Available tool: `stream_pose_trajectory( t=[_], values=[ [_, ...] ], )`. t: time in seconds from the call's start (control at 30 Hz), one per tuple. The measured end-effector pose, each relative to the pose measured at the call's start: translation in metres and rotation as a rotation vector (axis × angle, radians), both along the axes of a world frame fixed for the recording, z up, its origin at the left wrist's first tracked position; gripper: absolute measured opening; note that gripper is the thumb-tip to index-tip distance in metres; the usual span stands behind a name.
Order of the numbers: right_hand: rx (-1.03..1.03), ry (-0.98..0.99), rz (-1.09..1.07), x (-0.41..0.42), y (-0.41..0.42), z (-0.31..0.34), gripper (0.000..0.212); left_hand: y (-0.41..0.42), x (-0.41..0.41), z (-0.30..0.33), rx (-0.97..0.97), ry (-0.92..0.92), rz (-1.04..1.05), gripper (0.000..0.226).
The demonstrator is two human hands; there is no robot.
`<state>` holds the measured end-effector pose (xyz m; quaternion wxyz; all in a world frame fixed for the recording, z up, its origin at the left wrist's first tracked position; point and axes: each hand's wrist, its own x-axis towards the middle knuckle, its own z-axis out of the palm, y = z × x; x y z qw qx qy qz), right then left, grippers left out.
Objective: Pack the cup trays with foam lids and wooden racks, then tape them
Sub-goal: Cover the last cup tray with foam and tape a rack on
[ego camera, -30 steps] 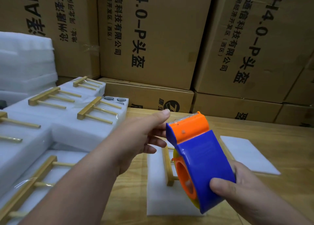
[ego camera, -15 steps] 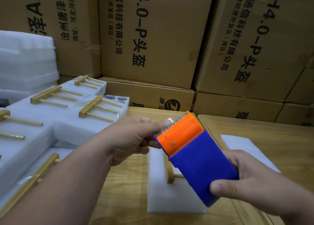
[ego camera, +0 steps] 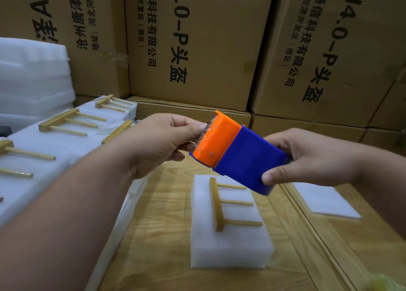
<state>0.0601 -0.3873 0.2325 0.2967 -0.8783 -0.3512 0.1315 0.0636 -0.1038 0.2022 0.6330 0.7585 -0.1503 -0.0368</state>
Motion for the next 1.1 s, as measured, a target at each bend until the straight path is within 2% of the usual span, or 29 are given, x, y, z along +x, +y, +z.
stream_pose_trajectory(
  t=[0.1, 0.2, 0.4, 0.53, 0.7, 0.77, 0.9, 0.93, 1.0, 1.03, 1.1],
  values=[
    [-0.003, -0.011, -0.002, 0.006, 0.000, 0.000, 0.017, -0.001, 0.004, -0.006, 0.000, -0.022, 0.089, 0.021],
    [-0.003, 0.006, 0.018, 0.010, -0.001, -0.004, 0.016, -0.002, 0.006, -0.014, -0.015, -0.014, 0.145, 0.021],
    [-0.003, 0.034, 0.086, 0.009, -0.005, -0.010, 0.018, -0.002, 0.005, -0.025, -0.167, 0.126, 0.018, 0.045],
    [-0.021, 0.025, 0.091, 0.011, -0.008, -0.010, 0.021, -0.006, 0.003, -0.031, -0.145, 0.224, -0.050, 0.022],
    [-0.070, -0.004, 0.048, 0.011, -0.008, -0.008, 0.019, -0.011, 0.002, -0.027, -0.114, 0.046, 0.100, 0.034],
    [-0.007, -0.009, -0.025, 0.010, -0.006, -0.012, 0.015, -0.017, 0.001, -0.025, -0.054, -0.048, 0.194, 0.022],
    [0.289, -0.106, -0.329, 0.006, 0.010, -0.037, 0.074, -0.027, 0.001, -0.023, -0.063, -0.046, 0.302, 0.020],
    [0.339, -0.148, -0.385, 0.003, 0.014, -0.042, 0.078, -0.030, 0.000, -0.022, -0.104, -0.008, 0.282, 0.020],
    [0.423, -0.179, -0.418, 0.000, 0.019, -0.047, 0.069, -0.034, -0.001, -0.022, -0.227, 0.069, 0.256, 0.021],
    [0.436, -0.189, -0.416, -0.001, 0.020, -0.046, 0.063, -0.035, 0.000, -0.022, -0.273, 0.092, 0.266, 0.020],
    [0.421, -0.232, -0.404, -0.001, 0.019, -0.042, 0.066, -0.037, 0.002, -0.025, -0.294, 0.095, 0.300, 0.018]
  ],
)
